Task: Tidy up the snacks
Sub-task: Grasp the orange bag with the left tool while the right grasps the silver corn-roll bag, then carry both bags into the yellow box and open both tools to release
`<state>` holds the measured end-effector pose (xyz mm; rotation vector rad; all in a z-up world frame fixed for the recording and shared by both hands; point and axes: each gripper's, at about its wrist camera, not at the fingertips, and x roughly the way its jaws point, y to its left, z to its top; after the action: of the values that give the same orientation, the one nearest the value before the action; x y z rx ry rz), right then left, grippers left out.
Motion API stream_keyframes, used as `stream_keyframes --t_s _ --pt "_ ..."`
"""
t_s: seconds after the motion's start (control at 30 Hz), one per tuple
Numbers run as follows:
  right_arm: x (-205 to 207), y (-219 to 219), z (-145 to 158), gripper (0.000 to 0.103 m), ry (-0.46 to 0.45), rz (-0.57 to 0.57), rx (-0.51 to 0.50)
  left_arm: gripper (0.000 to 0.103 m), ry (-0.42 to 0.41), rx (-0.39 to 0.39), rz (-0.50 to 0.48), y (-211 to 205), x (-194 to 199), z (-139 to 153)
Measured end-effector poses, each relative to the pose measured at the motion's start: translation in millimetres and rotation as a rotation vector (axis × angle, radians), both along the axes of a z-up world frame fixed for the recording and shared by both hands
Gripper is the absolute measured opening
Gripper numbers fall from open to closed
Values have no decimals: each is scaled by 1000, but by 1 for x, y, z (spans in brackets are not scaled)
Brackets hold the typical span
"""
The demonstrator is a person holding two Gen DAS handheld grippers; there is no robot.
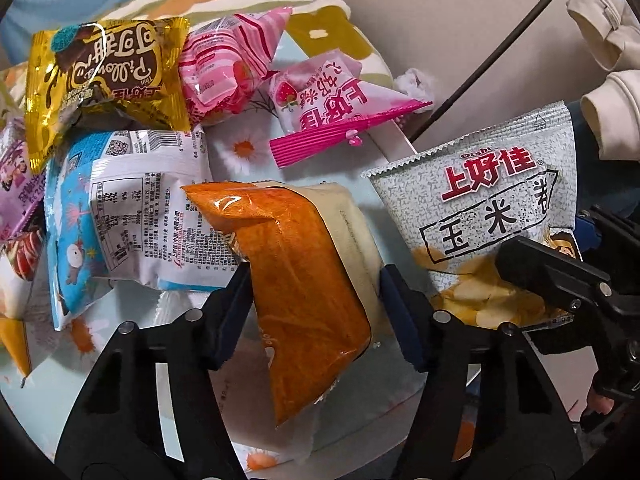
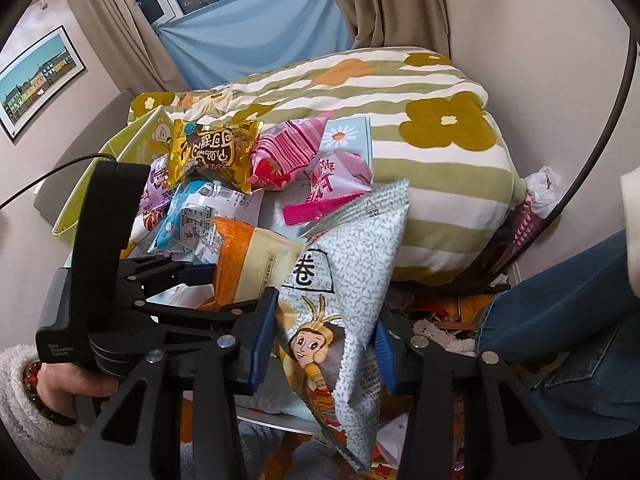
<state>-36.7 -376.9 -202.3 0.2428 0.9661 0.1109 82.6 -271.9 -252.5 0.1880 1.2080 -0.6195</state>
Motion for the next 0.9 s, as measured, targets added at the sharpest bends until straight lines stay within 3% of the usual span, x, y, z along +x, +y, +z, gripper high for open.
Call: stream_keyframes --t_s 0.4,0.63,0.9 --pt "-1 1 17 40 -30 -2 -9 58 -59 -33 -18 11 -14 40" --pt "0 8 55 40 -87 15 -31 58 -126 -80 27 36 -11 87" --pt "23 39 105 40 -180 73 -38 58 -236 -128 131 99 2 146"
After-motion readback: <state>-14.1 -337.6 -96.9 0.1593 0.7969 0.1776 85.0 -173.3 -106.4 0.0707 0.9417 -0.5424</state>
